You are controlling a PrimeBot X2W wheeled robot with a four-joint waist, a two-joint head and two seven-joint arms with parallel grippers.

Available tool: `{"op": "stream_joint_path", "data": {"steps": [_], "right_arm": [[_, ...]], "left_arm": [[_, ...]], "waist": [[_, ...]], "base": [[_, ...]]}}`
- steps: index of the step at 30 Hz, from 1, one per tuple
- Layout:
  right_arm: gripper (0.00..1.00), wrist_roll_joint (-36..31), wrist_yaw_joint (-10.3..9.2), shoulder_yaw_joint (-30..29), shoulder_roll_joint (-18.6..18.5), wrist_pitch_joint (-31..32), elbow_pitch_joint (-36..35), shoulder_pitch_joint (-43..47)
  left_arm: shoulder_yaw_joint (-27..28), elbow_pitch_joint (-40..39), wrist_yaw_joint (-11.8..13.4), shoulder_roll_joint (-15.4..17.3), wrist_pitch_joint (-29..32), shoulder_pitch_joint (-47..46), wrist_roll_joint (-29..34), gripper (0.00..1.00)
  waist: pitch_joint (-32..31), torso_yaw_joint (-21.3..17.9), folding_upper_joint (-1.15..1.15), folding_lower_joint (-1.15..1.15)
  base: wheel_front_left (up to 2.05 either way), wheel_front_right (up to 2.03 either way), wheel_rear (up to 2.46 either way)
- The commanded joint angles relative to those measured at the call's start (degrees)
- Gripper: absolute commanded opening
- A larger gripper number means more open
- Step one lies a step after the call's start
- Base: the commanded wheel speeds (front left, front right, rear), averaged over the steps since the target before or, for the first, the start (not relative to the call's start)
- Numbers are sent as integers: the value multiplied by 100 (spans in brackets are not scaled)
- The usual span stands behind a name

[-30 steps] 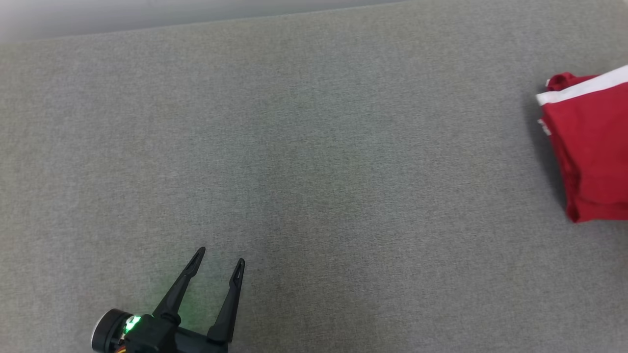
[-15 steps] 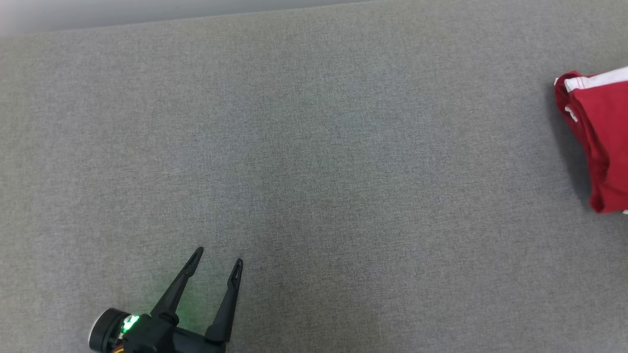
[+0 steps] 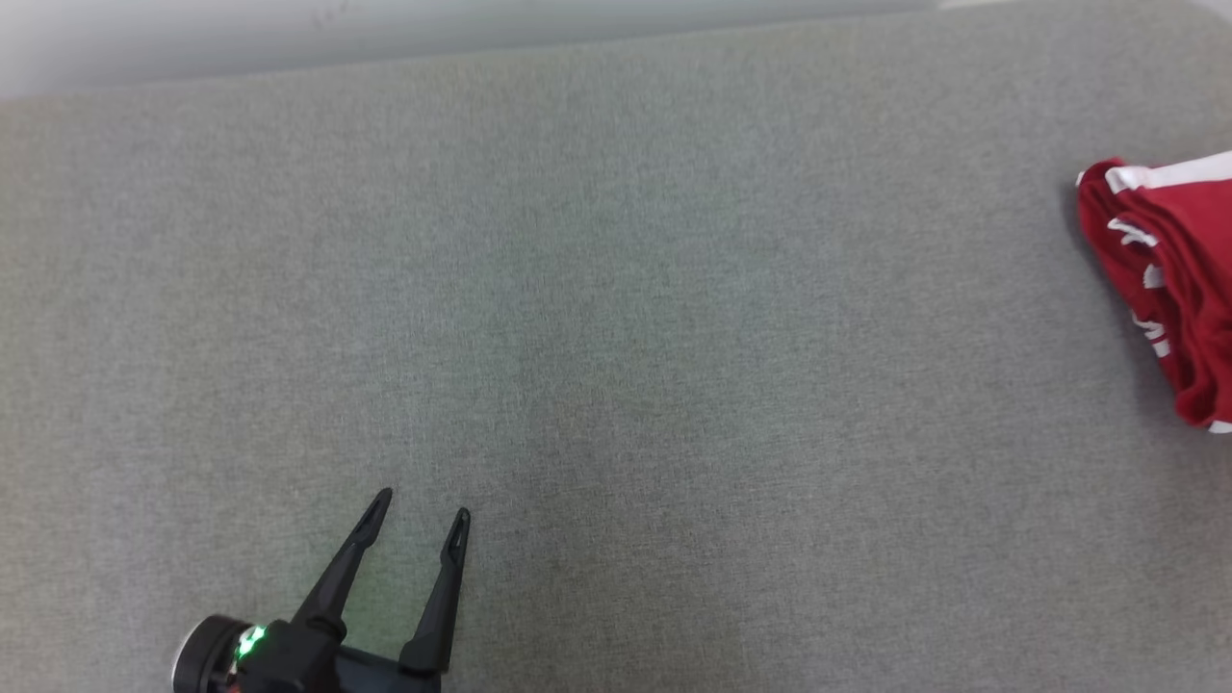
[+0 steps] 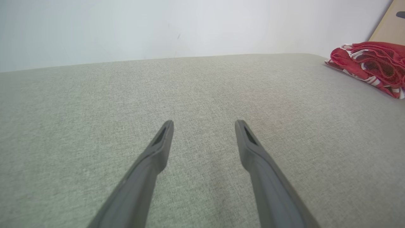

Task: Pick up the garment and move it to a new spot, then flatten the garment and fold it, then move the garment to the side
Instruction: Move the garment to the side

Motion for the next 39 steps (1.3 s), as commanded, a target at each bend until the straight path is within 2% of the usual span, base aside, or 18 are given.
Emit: {"op": "stream_joint_path", "data": {"steps": [1,4,7,13,18,26,39], "right_arm": [[100,-120,-5,-196,147,-25,-255,295],[100,-426,-5,-647,678,-25,-1129,1107],[100,-638,-5,-947,1032,-25,-1673,1655],[100,-955,-5,-1224,1751,-25,-2311,2483],[100,-1207,-4,-1076,2252,-25,-2673,3149],[100,-1376,-5,-749,2715,-24,-3299,3849],[100,-1551,-5,-690,3039,-25,-4868,5052]], "left_arm": [[27,19,27,-16,-18,122,-23,100],[92,57,79,-73,-17,201,-152,100],[183,144,155,-144,-17,292,-315,100],[418,350,371,-234,-18,493,-619,100],[531,349,431,-277,-17,649,-858,100],[663,167,384,-300,-12,863,-1077,100],[666,-608,345,-305,-12,1221,-842,100]], "waist": [[-202,-21,0,0],[-442,-8,0,0],[-672,13,0,0],[-1194,131,0,0],[-1548,269,0,0],[-1863,366,0,0],[-2272,444,0,0]], "base": [[0,0,0],[0,0,0],[0,0,0],[0,0,0],[0,0,0],[0,0,0],[0,0,0]]}}
